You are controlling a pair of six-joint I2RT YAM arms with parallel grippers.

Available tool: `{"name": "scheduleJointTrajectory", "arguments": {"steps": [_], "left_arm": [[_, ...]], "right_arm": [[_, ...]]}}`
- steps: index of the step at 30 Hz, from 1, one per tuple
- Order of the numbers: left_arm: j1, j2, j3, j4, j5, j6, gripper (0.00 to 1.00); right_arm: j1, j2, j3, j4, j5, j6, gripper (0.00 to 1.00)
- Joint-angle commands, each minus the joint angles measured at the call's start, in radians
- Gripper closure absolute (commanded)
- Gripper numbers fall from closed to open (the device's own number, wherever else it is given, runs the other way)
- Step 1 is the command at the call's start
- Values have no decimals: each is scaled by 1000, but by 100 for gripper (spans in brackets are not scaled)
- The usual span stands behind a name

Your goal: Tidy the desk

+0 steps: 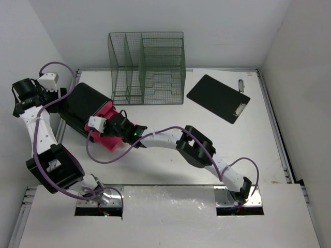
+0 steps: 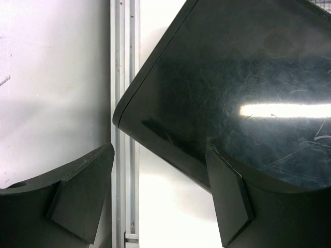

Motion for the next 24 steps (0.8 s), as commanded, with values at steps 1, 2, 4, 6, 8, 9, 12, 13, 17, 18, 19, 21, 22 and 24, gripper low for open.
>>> {"name": "scheduleJointTrajectory", "arguments": {"steps": [1, 2, 4, 6, 8, 9, 12, 13, 17, 18, 19, 21, 22, 24], "left_arm": [[13, -17, -10, 46, 31, 17, 30], [13, -21, -13, 47, 33, 19, 30], [13, -24, -24, 53, 37, 23, 30], [12, -24, -30, 58, 36, 28, 30], [12, -21, -27, 59, 33, 30, 30], [12, -24, -28, 59, 31, 30, 30], [12, -24, -33, 61, 37, 33, 30], [12, -24, -39, 65, 39, 34, 30], [13, -14, -48, 73, 37, 34, 30], [12, -10, -50, 73, 39, 36, 30], [12, -9, -55, 76, 41, 36, 30], [13, -1, -56, 75, 42, 34, 30], [13, 2, -55, 73, 45, 33, 30], [13, 8, -52, 70, 48, 31, 30]], "right_arm": [[23, 37, 106, 53, 33, -103, 100], [26, 50, 119, 50, 41, -116, 100], [38, 90, 140, 41, 75, -159, 100], [49, 122, 163, 40, 106, -185, 100], [53, 138, 180, 37, 132, -212, 100], [55, 143, 185, 37, 139, -220, 100], [58, 152, 188, 47, 175, -231, 98], [58, 150, 186, 46, 182, -240, 98], [58, 120, 140, 49, 202, -255, 84], [59, 112, 127, 56, 204, -258, 77], [59, 103, 107, 55, 199, -259, 74], [61, 81, 93, 50, 189, -257, 64], [62, 75, 81, 50, 185, -260, 62], [69, 54, 67, 50, 182, -263, 55]]}}
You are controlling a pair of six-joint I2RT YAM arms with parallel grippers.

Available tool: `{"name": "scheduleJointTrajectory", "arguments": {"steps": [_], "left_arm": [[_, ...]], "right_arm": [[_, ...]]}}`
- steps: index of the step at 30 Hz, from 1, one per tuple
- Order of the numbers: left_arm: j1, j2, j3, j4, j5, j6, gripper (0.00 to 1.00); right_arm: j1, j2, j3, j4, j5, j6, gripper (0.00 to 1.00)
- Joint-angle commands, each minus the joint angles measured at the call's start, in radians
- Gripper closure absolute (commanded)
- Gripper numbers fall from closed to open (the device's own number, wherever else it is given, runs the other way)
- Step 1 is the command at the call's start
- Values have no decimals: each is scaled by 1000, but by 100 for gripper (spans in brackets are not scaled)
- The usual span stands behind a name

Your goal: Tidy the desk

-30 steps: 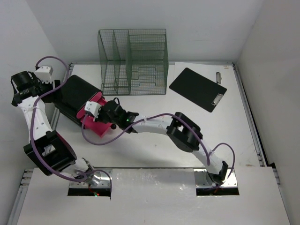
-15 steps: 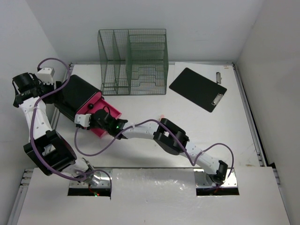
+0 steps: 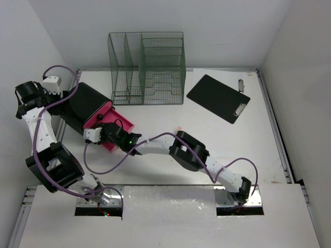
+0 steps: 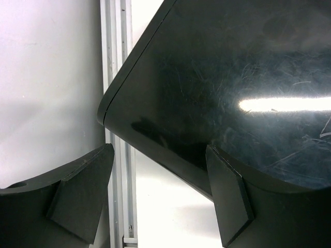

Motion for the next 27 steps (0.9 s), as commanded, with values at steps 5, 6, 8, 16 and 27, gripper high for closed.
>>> {"name": "scheduleJointTrajectory", "arguments": {"steps": [5, 6, 8, 16, 27], "left_arm": [[13, 4, 11, 24, 29, 11, 30], [12, 4, 16, 21, 29, 11, 30], [13, 4, 19, 21, 29, 11, 30], [13, 23, 30, 17, 37, 8, 30], [13, 39, 48, 32, 51, -6, 30]], "right_arm": [[12, -144, -76, 4, -24, 18, 52], [12, -157, -93, 2, -33, 31, 52], [12, -178, -108, -2, -56, 45, 51], [12, -311, -156, -88, -128, 175, 43], [-55, -597, -489, -199, -182, 635, 37]]}}
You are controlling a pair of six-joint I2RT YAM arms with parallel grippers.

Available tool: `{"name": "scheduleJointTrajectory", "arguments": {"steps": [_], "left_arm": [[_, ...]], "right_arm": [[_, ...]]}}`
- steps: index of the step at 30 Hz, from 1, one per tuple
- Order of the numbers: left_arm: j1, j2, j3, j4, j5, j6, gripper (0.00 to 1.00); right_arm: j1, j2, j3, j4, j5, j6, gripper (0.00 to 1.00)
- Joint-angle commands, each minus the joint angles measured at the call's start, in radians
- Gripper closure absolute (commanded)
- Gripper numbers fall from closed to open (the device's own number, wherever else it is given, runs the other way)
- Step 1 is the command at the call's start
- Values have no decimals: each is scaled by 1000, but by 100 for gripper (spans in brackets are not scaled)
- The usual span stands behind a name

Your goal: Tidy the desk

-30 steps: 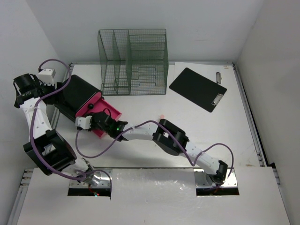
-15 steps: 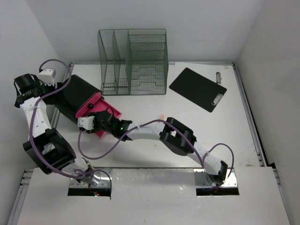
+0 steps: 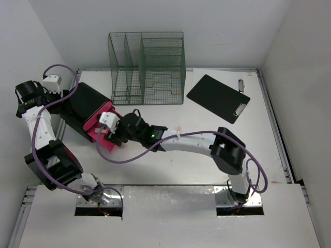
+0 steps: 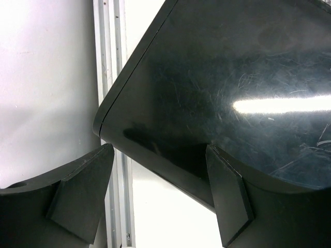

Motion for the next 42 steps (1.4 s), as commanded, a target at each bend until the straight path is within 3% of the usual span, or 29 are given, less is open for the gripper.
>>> {"name": "scheduleJointTrajectory", "arguments": {"steps": [1, 11, 28, 42], "left_arm": [[13, 10, 40, 20, 19, -4, 30], [10, 65, 95, 66, 13, -64, 30], [12, 177, 149, 120, -30, -101, 30], [9, 209, 141, 131, -11, -99, 30]], "right_arm": [[-50, -83, -125, -9, -41, 216, 37], [-82, -86, -269, 61, -76, 342, 36], [-90, 20, -266, 141, -15, 485, 41], [-93, 139, -152, 189, 16, 511, 47]]}}
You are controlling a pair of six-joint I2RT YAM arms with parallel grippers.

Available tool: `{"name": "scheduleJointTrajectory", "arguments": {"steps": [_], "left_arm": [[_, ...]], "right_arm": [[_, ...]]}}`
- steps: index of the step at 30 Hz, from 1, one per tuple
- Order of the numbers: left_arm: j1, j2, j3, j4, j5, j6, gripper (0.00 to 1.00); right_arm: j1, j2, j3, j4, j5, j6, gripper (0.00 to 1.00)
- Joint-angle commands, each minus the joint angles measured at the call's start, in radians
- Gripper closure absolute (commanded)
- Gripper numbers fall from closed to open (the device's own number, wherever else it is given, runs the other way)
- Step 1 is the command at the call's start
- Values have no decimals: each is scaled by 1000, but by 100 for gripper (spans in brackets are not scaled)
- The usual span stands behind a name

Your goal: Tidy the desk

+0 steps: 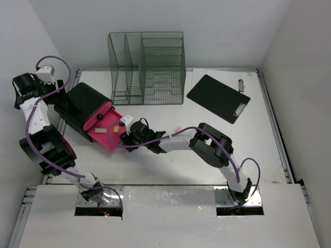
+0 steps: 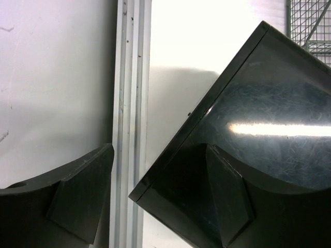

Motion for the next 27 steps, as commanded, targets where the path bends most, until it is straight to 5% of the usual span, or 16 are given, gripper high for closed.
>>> {"name": "scheduleJointTrajectory", "arguments": {"steps": [1, 17, 27], "left_arm": [[7, 21, 3, -15, -8, 8, 30], [-2, 18, -52, 7, -8, 57, 30], [-3, 12, -56, -12, 22, 77, 30]], "right_arm": [[-2, -13, 56, 90, 26, 14, 48], [-3, 24, 142, 231, 75, 57, 59], [-17, 239, 421, 299, 109, 94, 63]]}}
